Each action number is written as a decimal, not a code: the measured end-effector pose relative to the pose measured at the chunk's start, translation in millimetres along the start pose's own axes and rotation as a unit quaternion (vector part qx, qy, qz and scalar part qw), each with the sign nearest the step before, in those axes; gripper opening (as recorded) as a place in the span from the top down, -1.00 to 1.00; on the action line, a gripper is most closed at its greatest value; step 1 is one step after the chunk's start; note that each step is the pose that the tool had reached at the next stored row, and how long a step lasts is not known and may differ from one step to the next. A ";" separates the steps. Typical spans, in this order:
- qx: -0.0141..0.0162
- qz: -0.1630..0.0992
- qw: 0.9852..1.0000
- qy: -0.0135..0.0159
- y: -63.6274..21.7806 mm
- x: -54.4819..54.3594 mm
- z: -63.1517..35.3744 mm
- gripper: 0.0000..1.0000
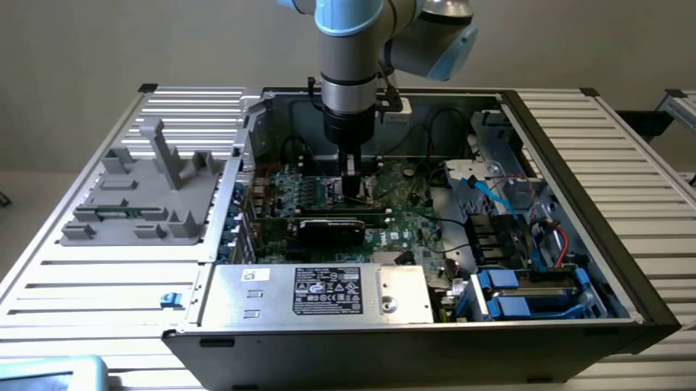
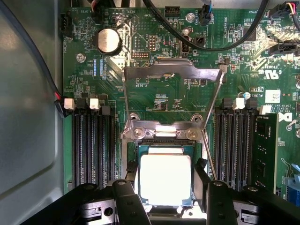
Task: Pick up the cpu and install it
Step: 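Place the cpu into insertion slot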
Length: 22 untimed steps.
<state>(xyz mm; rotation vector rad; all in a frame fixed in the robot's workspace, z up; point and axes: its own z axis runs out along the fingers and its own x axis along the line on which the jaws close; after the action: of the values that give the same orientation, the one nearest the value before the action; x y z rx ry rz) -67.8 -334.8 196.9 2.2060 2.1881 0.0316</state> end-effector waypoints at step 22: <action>0.000 0.000 1.000 0.001 -0.1 0.1 1.1 -0.09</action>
<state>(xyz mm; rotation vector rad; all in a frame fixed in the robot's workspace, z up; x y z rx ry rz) -67.9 -334.7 195.8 2.2072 2.1893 0.0335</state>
